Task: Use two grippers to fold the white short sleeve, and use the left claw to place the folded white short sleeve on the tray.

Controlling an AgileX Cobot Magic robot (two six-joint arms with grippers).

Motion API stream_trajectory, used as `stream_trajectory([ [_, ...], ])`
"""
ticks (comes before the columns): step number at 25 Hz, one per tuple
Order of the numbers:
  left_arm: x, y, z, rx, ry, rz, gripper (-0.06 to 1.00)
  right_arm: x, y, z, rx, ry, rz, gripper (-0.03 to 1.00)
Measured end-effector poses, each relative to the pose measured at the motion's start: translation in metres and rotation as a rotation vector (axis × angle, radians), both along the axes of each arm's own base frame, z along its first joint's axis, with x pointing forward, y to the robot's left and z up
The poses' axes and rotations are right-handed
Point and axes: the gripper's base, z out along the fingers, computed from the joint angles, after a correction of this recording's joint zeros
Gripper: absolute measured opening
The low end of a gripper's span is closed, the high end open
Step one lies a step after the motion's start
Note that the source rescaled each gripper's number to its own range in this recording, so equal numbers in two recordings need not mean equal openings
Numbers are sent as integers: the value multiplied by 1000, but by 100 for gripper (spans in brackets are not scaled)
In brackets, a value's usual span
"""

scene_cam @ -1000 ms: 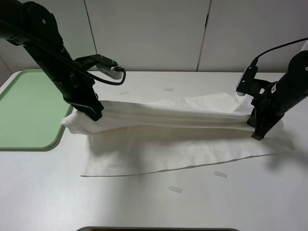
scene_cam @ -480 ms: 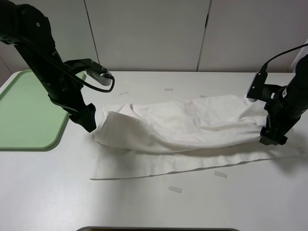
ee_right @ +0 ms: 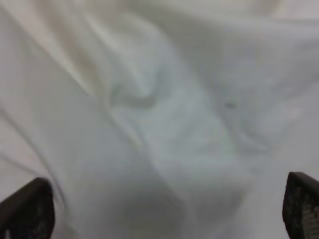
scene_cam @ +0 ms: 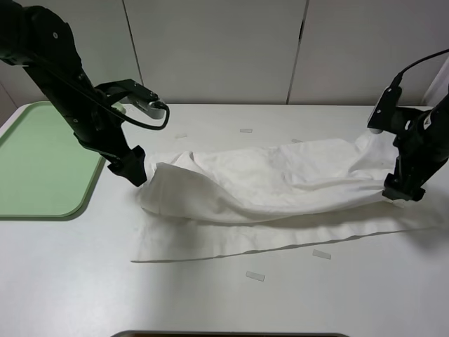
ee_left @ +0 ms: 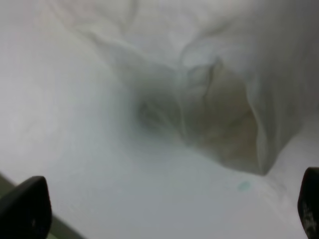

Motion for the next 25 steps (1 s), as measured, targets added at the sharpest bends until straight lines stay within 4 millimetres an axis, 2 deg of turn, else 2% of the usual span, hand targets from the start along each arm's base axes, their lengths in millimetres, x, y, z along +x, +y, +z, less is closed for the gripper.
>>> stream_trajectory([
  [3, 5, -3, 3, -26, -36, 15, 100, -5, 2, 21, 50, -75, -53, 100],
  [7, 14, -8, 8, -93, -115, 64, 100, -16, 6, 47, 198, -145, -218, 100],
  [11, 19, -13, 11, -119, -185, 63, 100, -37, 11, 66, 309, -103, -338, 100],
  [15, 18, -29, 13, -129, -260, -18, 100, -62, 14, 86, 367, -47, -391, 100],
  [16, 18, -33, 14, -132, -278, -33, 100, -62, 14, 86, 367, -47, -391, 100],
  [21, 17, -42, 15, -140, -307, -54, 99, -106, 14, 119, 457, -62, -523, 100],
  [25, 17, -43, 15, -141, -309, -57, 99, -146, 13, 150, 536, -196, -562, 100],
])
